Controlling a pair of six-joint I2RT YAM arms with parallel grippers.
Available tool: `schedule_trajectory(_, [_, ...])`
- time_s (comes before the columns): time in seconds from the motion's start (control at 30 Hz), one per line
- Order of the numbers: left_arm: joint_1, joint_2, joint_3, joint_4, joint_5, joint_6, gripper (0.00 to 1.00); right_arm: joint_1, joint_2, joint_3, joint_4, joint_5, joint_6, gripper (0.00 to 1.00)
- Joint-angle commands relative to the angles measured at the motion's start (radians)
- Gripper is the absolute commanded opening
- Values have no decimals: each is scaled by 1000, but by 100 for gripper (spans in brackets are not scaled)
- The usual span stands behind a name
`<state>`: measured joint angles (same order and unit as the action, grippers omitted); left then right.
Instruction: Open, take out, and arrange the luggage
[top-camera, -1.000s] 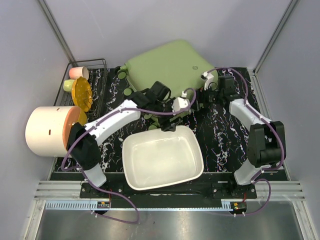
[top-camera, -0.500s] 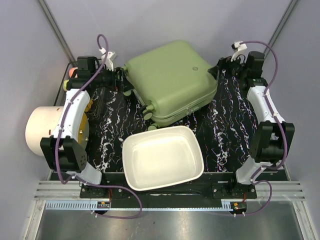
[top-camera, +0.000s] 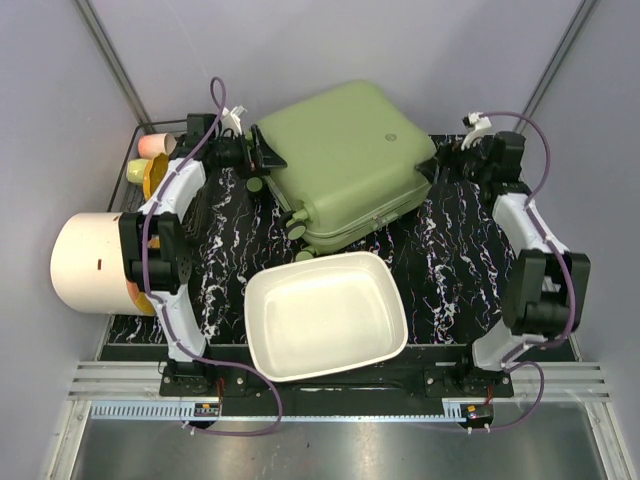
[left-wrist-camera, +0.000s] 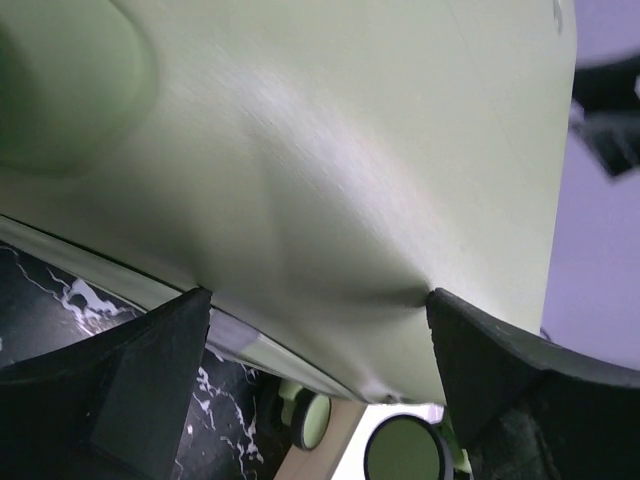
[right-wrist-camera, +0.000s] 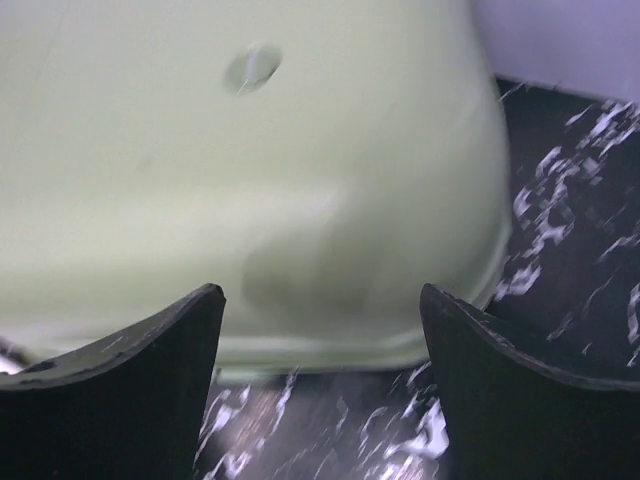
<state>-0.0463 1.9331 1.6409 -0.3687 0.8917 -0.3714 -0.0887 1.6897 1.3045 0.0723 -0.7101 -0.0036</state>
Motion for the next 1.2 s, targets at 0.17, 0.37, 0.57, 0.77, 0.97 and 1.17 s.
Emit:
schedule_trajectory(0.17, [3,67,160,145,4,-1,91,131,-309,-370,9,9,-137,70])
schedule_trajectory(0.37, [5,-23,57,159,-7,26,92,286,-279,-435,121,159,-153,67])
schedule_trajectory(0.57, [5,-78,-4,157,-13,51,93,352,-199,-422,144,212,-147,63])
schedule_trajectory(0.77, [6,-91,-13,162,-11,51,93,356,-148,-401,107,210,-118,64])
schedule_trajectory(0.97, [6,-88,-12,166,-10,55,93,356,-128,-418,126,143,-65,57])
schedule_trajectory(1.17, [13,-89,-15,168,-14,57,93,357,-116,-430,112,110,-47,47])
